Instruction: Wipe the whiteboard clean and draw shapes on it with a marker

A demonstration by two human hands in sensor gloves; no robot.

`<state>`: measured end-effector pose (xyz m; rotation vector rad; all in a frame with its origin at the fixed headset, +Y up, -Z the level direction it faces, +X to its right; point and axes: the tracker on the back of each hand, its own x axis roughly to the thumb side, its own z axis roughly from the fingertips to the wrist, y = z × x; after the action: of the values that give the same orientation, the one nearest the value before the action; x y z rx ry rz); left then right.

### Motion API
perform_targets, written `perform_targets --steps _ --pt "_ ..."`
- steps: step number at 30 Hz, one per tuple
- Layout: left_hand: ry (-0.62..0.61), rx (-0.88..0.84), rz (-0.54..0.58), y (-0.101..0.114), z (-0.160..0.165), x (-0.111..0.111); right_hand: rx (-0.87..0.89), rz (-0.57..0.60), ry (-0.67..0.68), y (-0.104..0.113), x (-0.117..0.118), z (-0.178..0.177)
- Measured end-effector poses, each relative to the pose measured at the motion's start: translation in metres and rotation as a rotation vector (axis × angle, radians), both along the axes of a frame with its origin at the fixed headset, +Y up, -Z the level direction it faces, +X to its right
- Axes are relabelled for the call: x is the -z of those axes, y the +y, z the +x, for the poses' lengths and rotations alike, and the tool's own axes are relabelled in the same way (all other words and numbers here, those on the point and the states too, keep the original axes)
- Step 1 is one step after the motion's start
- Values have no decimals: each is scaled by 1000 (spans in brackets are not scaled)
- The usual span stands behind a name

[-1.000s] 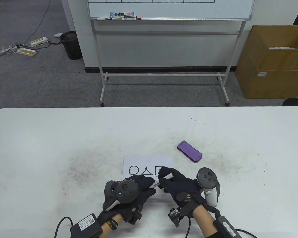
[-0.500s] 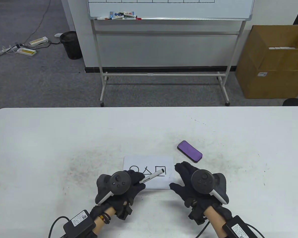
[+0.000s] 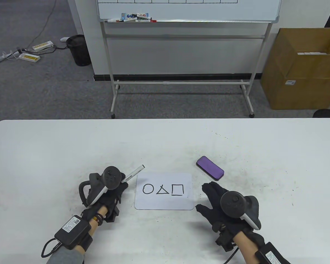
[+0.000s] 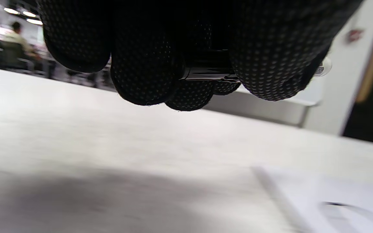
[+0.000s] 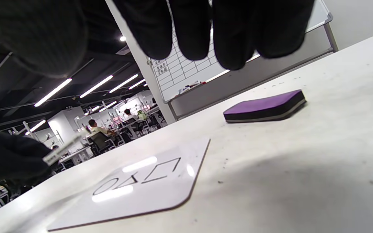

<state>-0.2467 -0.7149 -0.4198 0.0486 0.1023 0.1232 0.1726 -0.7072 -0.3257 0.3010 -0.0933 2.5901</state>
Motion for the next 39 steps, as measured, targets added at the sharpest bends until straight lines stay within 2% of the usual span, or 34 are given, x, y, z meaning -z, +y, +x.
perform_targets --steps 3,7,12,15,20,29,32,35,39 --pt "132 127 -60 -7 -29 22 9 -15 7 0 1 0" --pt "207 384 -116 -12 -45 41 15 -30 13 1 1 0" --pt "254 363 -179 -20 -51 57 13 -41 11 1 1 1" --pt "247 460 -201 -27 -46 63 24 -44 5 3 0 2" --pt "241 506 -260 -35 -38 65 26 -42 9 4 0 3" --pt "247 477 -276 -33 -37 63 21 -68 4 1 1 3" --pt "240 518 -300 -31 -38 59 7 -74 8 0 -2 2" --pt "224 511 -255 -11 -40 47 -13 -90 24 -2 -3 -2" --pt "182 393 -177 17 -44 26 -32 -86 20 -3 -3 -4"
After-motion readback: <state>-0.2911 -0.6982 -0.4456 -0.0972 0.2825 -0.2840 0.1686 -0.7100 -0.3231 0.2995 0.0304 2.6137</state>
